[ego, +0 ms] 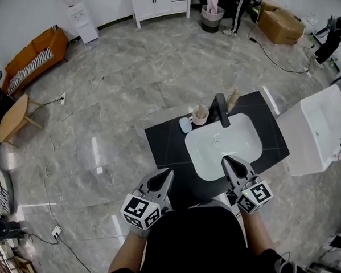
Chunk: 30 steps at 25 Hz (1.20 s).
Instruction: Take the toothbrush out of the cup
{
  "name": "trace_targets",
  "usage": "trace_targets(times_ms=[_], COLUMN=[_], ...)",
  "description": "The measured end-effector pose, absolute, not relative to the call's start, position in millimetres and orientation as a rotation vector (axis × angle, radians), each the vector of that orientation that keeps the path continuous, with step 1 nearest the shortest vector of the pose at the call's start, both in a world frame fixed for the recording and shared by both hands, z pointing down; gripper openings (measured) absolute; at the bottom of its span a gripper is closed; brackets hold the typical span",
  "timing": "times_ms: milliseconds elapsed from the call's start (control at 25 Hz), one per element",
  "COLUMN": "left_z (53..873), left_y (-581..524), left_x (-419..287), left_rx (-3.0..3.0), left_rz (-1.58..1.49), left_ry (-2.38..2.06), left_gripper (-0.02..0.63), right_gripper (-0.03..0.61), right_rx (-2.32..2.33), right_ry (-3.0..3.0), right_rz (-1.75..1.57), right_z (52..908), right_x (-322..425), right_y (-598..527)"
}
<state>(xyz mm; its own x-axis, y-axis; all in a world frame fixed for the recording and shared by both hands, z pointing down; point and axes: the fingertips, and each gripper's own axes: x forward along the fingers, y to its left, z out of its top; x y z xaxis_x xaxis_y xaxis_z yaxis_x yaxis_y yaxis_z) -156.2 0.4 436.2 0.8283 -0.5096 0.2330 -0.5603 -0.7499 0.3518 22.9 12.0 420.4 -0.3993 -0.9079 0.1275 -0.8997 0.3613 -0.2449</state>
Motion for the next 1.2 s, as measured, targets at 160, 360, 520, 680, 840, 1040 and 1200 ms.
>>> trace_targets(times_ms=[160, 360, 520, 680, 840, 1040, 1200], left_z=[439, 442, 440, 439, 443, 442, 442], left_y=[-20, -30, -32, -30, -26, -25, -22], left_x=[-167, -162, -152, -142, -128, -111, -101], left_rx=[2.584, 2.556, 2.532, 2.492, 2.444, 2.407, 2.372], left_rz=[0.169, 0.171, 0.197, 0.228, 0.249, 0.267, 0.293], left_ry=[-0.77, -0.785, -0.842, -0.917, -0.994, -1.063, -1.123], left_gripper=[0.021, 0.021, 0.021, 0.021, 0.021, 0.021, 0.021], right_gripper=[0.04, 0.04, 0.04, 0.04, 0.04, 0.04, 0.041], right_rx=[-1.75, -1.774, -1.783, -1.763, -1.743, -1.737, -1.769], right_ry=[2.552, 2.542, 2.542, 2.546, 2.561, 2.573, 2.564], right_rz=[-0.41, -0.395, -0.403, -0.437, -0.454, -0.442, -0.443], right_z=[413, 408, 414, 424, 434, 441, 451], right_x=[20, 37, 62, 91, 123, 163, 198], right_y=[-9, -21, -32, -48, -66, -93, -118])
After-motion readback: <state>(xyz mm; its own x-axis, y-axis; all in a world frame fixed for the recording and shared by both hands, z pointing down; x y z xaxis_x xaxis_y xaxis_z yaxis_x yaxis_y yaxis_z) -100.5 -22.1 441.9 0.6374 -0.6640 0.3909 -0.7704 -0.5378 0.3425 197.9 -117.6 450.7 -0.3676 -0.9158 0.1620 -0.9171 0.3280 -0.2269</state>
